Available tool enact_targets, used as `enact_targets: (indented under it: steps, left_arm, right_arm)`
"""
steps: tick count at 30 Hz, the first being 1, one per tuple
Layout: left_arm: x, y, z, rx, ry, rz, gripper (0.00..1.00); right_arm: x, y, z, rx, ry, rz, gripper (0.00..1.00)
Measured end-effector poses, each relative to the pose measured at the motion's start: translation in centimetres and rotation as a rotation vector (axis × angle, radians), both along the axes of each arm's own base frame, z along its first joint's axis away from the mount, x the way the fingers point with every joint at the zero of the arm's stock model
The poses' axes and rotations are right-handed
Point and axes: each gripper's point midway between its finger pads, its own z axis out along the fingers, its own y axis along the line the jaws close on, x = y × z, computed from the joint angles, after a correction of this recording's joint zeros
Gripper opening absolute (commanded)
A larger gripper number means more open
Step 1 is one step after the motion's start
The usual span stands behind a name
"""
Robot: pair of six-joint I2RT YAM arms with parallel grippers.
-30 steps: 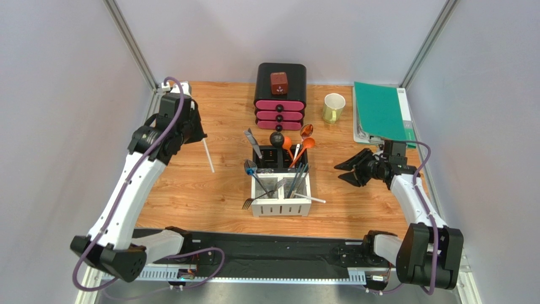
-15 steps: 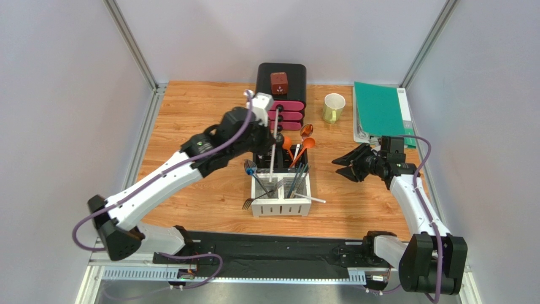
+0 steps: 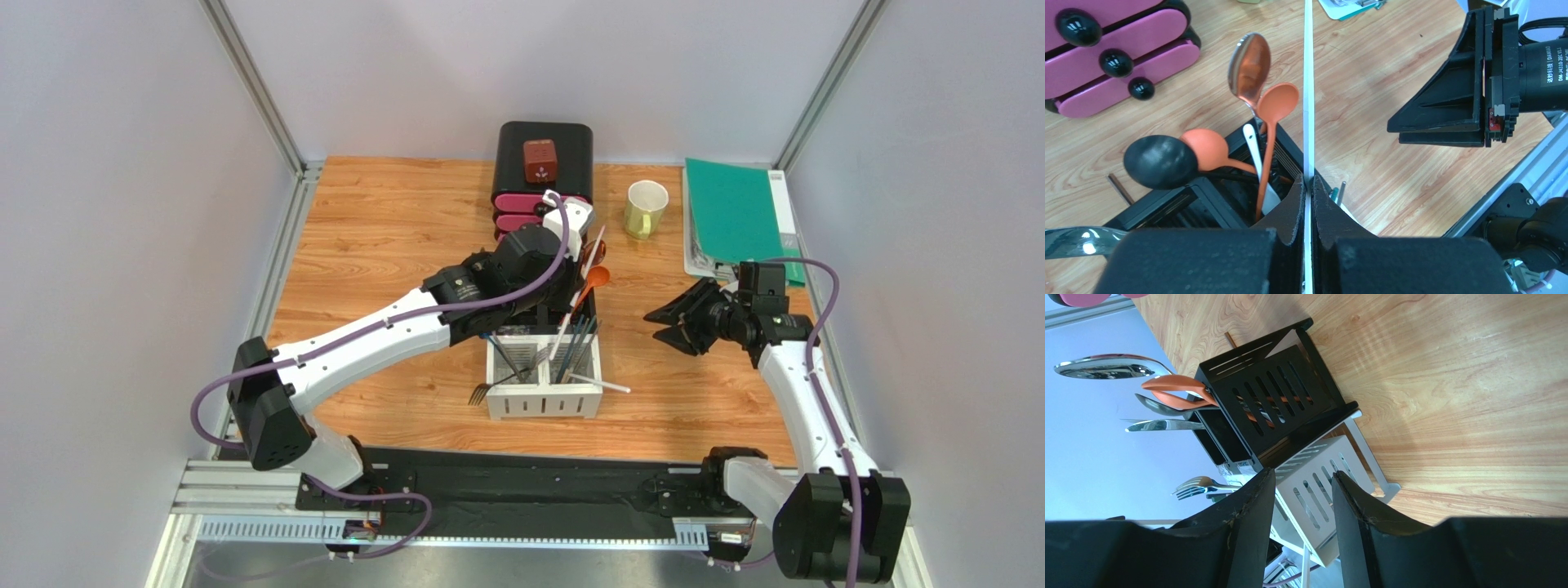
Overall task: Sort the eating utensils into containers
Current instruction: Place the chopstick in the storage box.
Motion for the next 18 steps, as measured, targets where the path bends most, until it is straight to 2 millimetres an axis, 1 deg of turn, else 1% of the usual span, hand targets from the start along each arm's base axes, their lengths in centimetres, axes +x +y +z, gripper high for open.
enact_targets:
  steps: [3, 8, 12, 15, 18]
  left_arm:
    - [-0.6, -0.6, -0.1, 0.001, -0.001, -0.016, 0.0]
    - [-0.8, -1.5, 0.5, -0.014, -0.01, -0.031, 0.0]
    - [-0.9, -2.2, 0.1, -0.013, -0.016, -0.034, 0.0]
    - [-1.3, -2.8, -1.1, 0.003, -0.017, -0.041, 0.0]
    - [-1.9, -2.6, -3.4, 0.037, -0.004, -0.043, 0.0]
  right_arm:
    - [-0.3, 0.0, 0.1, -0.006, -0.001, 0.002, 0.45]
    - [-0.5, -0.1, -0.1, -0.01, 0.008, 0.003, 0.45]
    - [-0.6, -0.1, -0.2, -0.012, 0.011, 0.006, 0.45]
    - [-0.9, -0.1, -0.2, -0.017, 0.013, 0.011, 0.45]
    - [-1.1, -0.1, -0.2, -0.022, 0.014, 0.016, 0.45]
